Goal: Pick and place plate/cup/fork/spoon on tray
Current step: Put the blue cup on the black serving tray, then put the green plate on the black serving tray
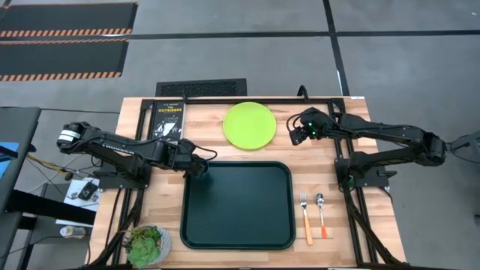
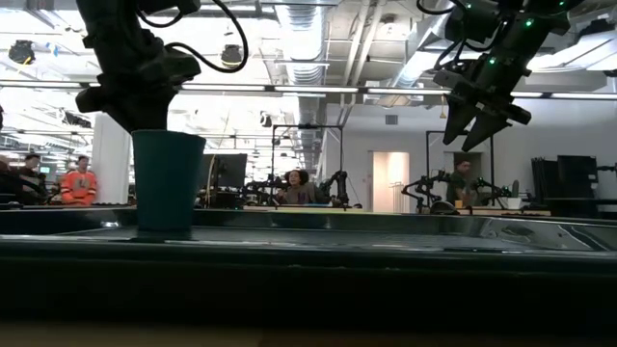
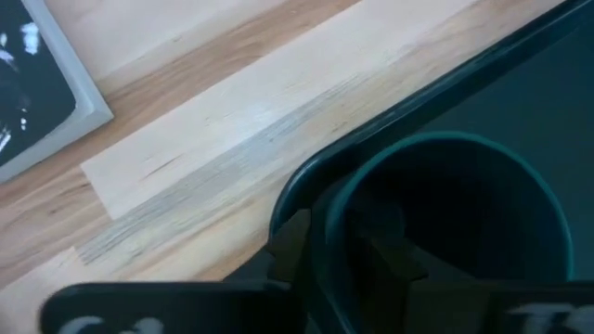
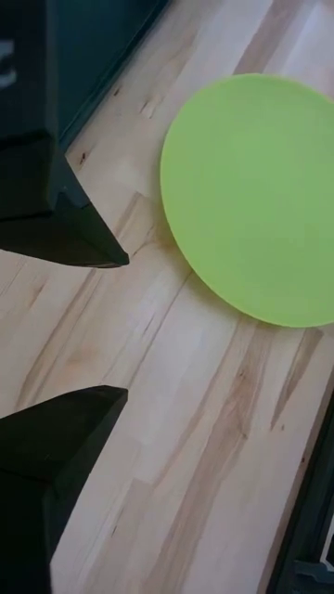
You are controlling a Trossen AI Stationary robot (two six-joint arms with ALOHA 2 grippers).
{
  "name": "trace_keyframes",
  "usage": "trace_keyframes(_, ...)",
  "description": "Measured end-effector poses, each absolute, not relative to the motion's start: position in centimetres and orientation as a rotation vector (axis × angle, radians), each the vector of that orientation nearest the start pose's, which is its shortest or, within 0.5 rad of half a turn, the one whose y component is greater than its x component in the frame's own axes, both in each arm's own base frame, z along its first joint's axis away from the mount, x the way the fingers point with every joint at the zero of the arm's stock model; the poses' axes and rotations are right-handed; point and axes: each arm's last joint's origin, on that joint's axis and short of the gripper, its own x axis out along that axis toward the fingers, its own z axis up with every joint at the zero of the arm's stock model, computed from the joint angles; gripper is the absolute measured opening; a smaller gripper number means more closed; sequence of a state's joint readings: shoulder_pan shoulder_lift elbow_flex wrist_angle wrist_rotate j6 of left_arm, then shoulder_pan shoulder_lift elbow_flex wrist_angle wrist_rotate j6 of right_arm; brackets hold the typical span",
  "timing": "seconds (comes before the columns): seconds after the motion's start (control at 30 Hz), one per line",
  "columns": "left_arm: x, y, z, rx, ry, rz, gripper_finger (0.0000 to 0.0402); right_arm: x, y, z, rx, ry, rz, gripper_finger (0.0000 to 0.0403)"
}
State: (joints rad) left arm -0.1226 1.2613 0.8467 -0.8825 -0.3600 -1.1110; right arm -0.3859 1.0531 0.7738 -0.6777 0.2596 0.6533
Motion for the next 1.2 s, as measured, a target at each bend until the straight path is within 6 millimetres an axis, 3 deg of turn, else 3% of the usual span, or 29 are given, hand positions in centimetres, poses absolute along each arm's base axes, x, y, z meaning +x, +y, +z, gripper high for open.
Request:
trace_keyframes(0.33,21.3,-1.6,22.0,-0.628,0.973,0.856,0.0163,17.9,-8.1,24.5,0.633,0.744,-0.888,0.0245)
trace_keyframes(0.57,21.7,-1.5,23.4,-0.616,0.945,0.815,0.0196,18.0,-8.1,24.5,0.638,0.74,-0.866,0.0245)
trace_keyframes(0.87,22.6,-0.8,27.5,-0.58,0.896,0.717,0.0206,17.9,-7.1,24.1,0.766,0.873,-0.644,0.0245)
trace_keyframes(1.2,22.9,0.7,33.4,-0.547,0.78,0.706,0.0206,17.0,-5.3,23.4,0.971,1.024,-0.656,0.0244)
